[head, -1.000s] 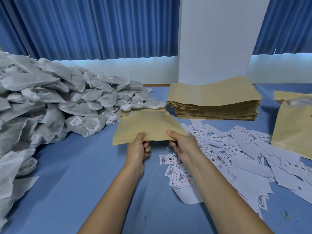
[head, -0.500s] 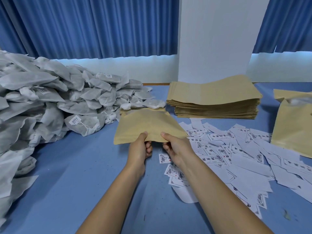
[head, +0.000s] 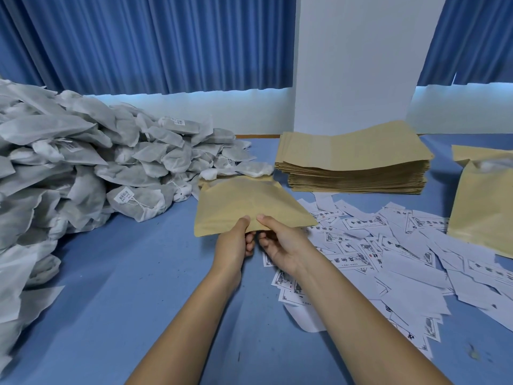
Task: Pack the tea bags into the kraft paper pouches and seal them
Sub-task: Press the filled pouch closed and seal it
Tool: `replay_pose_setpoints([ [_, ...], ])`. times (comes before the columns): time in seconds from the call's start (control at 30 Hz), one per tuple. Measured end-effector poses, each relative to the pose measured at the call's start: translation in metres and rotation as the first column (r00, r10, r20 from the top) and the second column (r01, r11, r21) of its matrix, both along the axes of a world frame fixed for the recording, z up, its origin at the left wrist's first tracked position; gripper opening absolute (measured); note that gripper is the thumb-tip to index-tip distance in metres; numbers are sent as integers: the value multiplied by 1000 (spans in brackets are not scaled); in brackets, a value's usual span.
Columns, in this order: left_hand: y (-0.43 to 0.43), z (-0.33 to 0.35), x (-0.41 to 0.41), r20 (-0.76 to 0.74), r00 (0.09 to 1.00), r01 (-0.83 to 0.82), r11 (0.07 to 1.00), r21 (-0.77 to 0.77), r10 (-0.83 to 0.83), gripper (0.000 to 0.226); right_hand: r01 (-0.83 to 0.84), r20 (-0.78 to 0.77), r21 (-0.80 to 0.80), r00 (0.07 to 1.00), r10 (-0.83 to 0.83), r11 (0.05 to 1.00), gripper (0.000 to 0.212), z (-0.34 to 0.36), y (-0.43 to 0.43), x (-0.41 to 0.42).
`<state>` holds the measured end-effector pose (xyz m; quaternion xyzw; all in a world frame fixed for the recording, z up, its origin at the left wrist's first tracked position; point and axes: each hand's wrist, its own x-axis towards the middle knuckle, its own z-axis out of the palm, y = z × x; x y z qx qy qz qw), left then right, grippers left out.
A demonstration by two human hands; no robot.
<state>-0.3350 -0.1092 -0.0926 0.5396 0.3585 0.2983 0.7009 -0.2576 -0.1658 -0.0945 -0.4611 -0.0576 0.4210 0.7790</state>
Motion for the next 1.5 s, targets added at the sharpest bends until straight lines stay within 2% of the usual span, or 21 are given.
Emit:
replay_pose_setpoints([
  [0.13,-2,-1,1,-35,999,10,999,36,-9,37,-23,48,-30,999,25,999,11,0,2,-1],
  [0.2,-5,0,2,-11,999,-32,999,29,33,35,-2,34,-27,999,3,1000,9,1,3,-1],
  [0.3,-1,4,0,99,954,-279,958,-64,284,24,31,-17,-4,999,-31,1000,14,1,4,-5],
  [0.37,3,4,-2,134,916,-372,926,-72,378,18,15,-46,20,999,-14,1000,14,-1,7,-13],
  [0.43,1,5,-3,134,921,-363,931,-42,365,15,3,-63,39,998,-1,999,13,-1,9,-19],
  [0.6,-3,5,-1,97,930,-354,935,-26,354,32,41,-41,17,998,-40,999,14,1,9,-17],
  [0.73,-9,2,2,147,928,-352,935,41,343,24,-23,-72,100,997,31,995,15,3,10,-22],
  [0.83,-12,1,3,190,913,-374,926,45,360,24,-13,27,73,1000,11,997,15,5,12,-22],
  [0.9,-11,-1,3,197,910,-379,924,47,364,25,10,51,45,999,-12,999,14,4,13,-23],
  [1.0,-9,-2,3,191,912,-382,921,78,362,22,-55,18,93,998,54,994,13,3,11,-24],
  [1.13,-10,-4,3,167,920,-384,905,185,356,26,-66,41,91,997,63,994,17,4,11,-17],
  [1.23,-8,-2,2,201,910,-409,862,299,362,9,-110,-27,109,993,114,988,15,10,11,-13],
  [1.3,-8,6,-2,269,892,-443,815,373,362,10,-126,-181,172,971,157,977,10,16,5,-8],
  [1.37,-8,19,-7,342,860,-507,719,476,379,15,0,-315,186,947,60,983,9,22,-8,2],
  [1.4,-12,27,-6,362,852,-522,672,525,379,18,67,-315,164,949,-13,984,11,26,-19,9],
  [1.43,-13,34,-3,361,852,-523,631,572,379,21,104,-247,112,966,-73,988,14,26,-26,15],
  [1.5,-22,56,9,343,855,-515,558,651,389,22,139,55,-93,989,-134,986,27,31,-42,24],
])
